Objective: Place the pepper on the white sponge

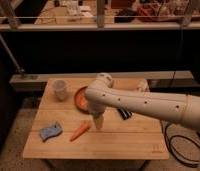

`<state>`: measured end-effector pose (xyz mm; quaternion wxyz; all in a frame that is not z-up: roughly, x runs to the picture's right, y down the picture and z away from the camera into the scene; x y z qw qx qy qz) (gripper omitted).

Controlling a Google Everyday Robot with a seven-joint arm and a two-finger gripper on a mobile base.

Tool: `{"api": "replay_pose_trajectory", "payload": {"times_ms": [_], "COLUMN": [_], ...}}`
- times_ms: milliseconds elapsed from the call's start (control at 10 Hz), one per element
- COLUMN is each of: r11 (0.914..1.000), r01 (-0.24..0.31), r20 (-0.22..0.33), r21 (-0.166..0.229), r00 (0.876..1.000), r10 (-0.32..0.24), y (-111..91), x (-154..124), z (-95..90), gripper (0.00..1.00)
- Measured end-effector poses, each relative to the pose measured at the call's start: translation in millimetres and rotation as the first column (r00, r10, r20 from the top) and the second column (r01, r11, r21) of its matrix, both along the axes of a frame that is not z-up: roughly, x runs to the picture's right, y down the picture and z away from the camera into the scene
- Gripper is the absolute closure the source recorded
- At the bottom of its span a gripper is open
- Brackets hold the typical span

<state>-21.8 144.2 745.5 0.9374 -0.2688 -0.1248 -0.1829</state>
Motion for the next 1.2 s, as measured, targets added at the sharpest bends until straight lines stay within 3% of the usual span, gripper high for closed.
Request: {"api": "replay_pose_trajectory", "payload": {"times_ms": [1200], "r11": [0.9937], "r01": [0.112], "r20": [0.108], "r21": [0.008], "r00": [0.988], "r10": [-0.112], "y": [36], "x": [-39], "z": [20.3], "gripper": [0.20]}}
